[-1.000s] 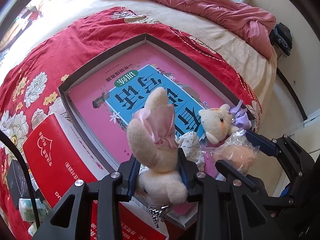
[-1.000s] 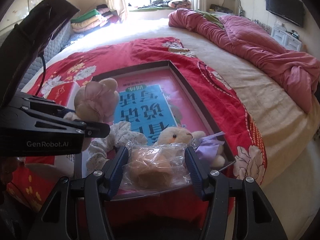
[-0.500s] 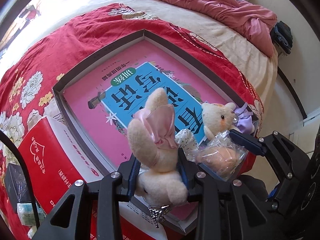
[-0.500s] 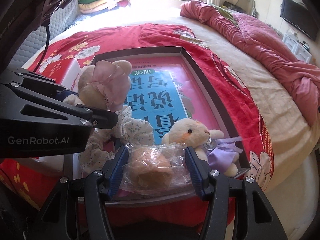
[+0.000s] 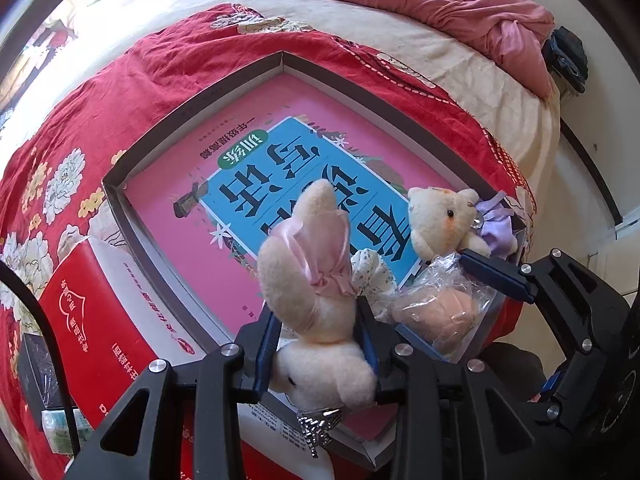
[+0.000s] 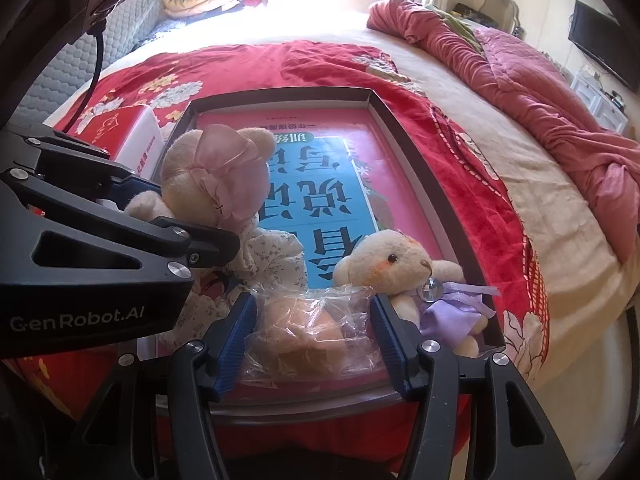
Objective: Organize soft objects
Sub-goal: 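Open the right tool to drop the bread bag while the left tool releases the pink-bow bunny into the tray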
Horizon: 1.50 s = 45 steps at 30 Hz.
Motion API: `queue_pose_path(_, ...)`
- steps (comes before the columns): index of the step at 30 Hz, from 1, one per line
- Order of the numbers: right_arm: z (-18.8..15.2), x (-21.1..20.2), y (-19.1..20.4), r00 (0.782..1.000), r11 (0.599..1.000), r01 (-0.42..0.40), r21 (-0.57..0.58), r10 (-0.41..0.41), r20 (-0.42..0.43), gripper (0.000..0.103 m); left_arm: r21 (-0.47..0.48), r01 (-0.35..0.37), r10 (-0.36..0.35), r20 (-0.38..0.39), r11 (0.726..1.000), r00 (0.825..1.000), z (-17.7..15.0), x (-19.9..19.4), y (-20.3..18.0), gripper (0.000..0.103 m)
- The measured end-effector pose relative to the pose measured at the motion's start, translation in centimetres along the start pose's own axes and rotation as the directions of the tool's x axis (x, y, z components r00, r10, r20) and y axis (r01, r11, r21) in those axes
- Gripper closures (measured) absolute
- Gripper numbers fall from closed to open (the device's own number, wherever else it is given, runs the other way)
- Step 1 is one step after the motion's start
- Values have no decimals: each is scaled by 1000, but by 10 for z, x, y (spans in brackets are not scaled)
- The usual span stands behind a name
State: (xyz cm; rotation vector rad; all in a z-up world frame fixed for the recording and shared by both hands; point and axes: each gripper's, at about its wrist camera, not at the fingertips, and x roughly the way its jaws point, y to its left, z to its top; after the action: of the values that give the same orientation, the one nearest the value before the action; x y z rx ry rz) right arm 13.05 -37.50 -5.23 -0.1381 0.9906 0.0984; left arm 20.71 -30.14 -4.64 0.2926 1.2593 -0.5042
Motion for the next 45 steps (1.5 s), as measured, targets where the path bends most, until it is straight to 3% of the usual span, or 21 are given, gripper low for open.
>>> queue_pose_path(10,-1,-8,1,1000,1000,-8,-13,8,19,27,5,3,-3,-4,1000,1000,0,-1,-1,66)
queue_pose_path(22,-9,-29,-14,998,999,-17,50,14,58,26,22,7,-7,-4,1000,1000,-5,-3,-1,64)
queue_pose_path(31,-8,-42,-27,997,997,9,82,-16,81,26,19,43,-43,-1,999,999,-10,-8,-1,53)
queue_pose_path(36,-9,-47,-35,995,994,12,113,-22,92,26,-12,78,-78,23,997,997,-13,-16,4,49)
queue_pose_path(45,-5,-59,-32,990,991,-15,133,-4,141,26,-55,77,-72,86,996,994,-21,-42,15,43)
